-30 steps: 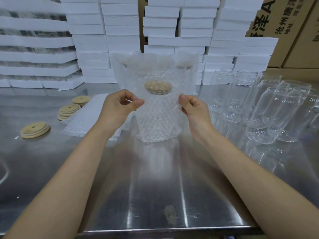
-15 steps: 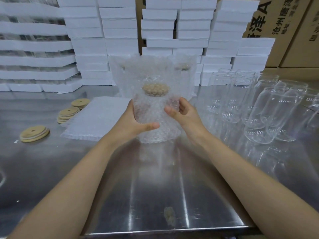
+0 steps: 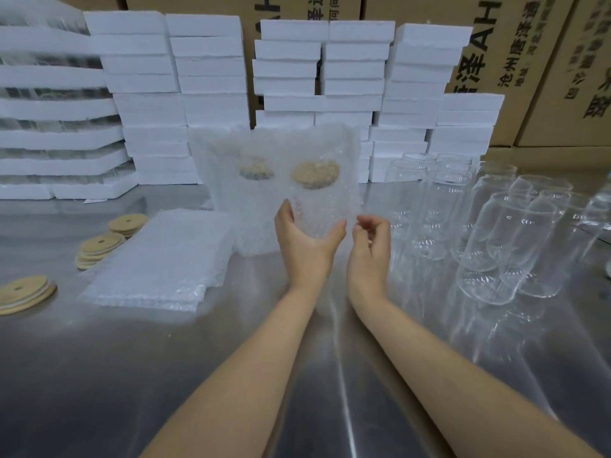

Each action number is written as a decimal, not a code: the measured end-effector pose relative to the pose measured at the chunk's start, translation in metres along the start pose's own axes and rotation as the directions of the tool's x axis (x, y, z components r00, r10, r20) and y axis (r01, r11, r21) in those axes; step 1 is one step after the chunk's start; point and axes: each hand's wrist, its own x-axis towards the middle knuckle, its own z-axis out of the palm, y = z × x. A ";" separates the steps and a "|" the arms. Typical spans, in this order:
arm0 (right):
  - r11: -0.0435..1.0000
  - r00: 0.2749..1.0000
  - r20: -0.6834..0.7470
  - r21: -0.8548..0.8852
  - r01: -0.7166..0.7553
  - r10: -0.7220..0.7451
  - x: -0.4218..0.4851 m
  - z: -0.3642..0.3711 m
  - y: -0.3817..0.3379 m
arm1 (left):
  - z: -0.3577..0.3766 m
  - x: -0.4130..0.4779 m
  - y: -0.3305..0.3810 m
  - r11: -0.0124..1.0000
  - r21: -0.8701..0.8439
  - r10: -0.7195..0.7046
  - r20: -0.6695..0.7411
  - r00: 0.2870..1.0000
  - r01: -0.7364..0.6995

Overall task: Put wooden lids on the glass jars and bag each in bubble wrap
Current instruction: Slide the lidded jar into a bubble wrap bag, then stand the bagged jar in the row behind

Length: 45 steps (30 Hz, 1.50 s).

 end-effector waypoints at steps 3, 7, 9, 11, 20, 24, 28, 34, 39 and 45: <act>0.999 0.997 0.076 -0.045 0.007 -0.004 0.011 0.003 0.011 | 0.028 0.012 -0.007 1.000 0.010 0.005 -0.078 0.997 -0.004; 0.997 0.982 0.185 -0.070 -0.033 0.046 0.031 0.011 0.027 | 0.045 0.029 -0.023 0.996 0.081 0.043 -0.150 0.988 -0.032; 0.996 0.968 0.240 -0.066 -0.054 0.068 0.039 0.015 0.033 | 0.049 0.037 -0.030 0.994 0.104 0.052 -0.137 0.989 -0.038; 0.995 0.960 0.263 -0.048 -0.088 0.098 0.045 0.019 0.038 | 0.052 0.043 -0.036 0.993 0.112 0.045 -0.118 0.992 -0.032; 0.989 0.934 0.332 -0.099 -0.106 0.133 0.063 0.032 0.048 | 0.060 0.063 -0.051 0.998 0.052 -0.042 -0.088 0.995 0.047; 0.988 0.915 0.383 -0.133 -0.082 0.127 0.065 0.032 0.049 | 0.059 0.062 -0.049 0.996 -0.041 -0.083 -0.032 0.996 0.081; 0.986 0.925 0.352 -0.135 -0.098 0.140 0.065 0.030 0.044 | 0.055 0.048 -0.044 0.992 0.104 -0.067 -0.005 0.998 0.067; 0.981 0.959 0.276 -0.194 -0.010 0.064 0.047 0.021 0.034 | 0.030 0.018 -0.023 0.985 0.133 -0.118 0.028 0.993 0.114; 0.979 0.968 0.187 -0.148 -0.142 0.168 0.028 0.014 0.022 | 0.008 0.000 -0.011 0.985 0.163 -0.075 0.107 0.991 0.057; 0.955 0.956 0.080 -0.120 -0.271 0.281 0.011 -0.001 0.014 | 0.005 -0.024 0.003 0.988 0.137 -0.112 0.332 0.937 0.070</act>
